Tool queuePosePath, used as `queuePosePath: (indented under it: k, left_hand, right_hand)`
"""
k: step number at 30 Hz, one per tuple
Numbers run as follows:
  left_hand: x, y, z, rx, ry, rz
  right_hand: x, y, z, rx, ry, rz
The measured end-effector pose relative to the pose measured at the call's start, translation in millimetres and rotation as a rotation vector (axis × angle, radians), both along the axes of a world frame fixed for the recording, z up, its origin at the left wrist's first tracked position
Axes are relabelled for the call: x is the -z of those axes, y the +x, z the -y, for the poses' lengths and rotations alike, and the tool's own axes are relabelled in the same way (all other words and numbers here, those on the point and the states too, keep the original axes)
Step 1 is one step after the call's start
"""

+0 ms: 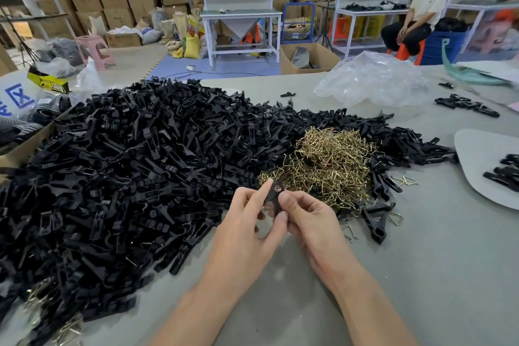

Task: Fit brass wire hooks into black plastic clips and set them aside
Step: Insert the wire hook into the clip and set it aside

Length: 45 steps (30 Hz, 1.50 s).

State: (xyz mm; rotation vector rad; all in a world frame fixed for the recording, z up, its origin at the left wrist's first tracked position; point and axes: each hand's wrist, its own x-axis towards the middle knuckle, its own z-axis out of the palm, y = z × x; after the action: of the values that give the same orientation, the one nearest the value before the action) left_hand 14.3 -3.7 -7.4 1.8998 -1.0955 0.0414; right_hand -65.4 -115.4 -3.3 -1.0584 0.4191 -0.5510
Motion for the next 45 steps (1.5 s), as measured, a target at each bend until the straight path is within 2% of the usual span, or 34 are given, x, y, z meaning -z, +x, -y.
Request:
queuePosePath:
  k: [7,12,18,24,26,29,35,41,45]
  left_hand:
    - [-4,-3,0,0.023,-0.004,0.003]
    - [-2,-3,1,0.022,0.002,0.032]
    - [4,0,1,0.012,-0.052,-0.034]
    - [16,8,12,-0.153,0.238,0.318]
    - [18,9,21,-0.206,0.309,0.388]
    - [16,10,37,-0.298,0.316,0.423]
    - [14,17,51,-0.327,0.336,0.365]
    - [10,14,44,-0.306,0.213,0.299]
    - [7,15,41,-0.314,0.092,0.146]
  right_hand:
    - [-2,-2,2,-0.07,-0.016,0.074]
    - [1,-3,3,-0.085,-0.06,0.053]
    - [-5,-8,15,0.072,0.113,0.183]
    - [-4,-30,38,0.167,0.382,0.34]
    - [-3,-29,36,0.155,0.438,0.369]
    - [-3,-25,35,0.144,0.477,0.387]
    - [-3,-22,33,0.143,0.464,0.347]
    - [-4,-21,34,0.156,0.466,0.329]
    - [-2,-20,35,0.151,0.461,0.318]
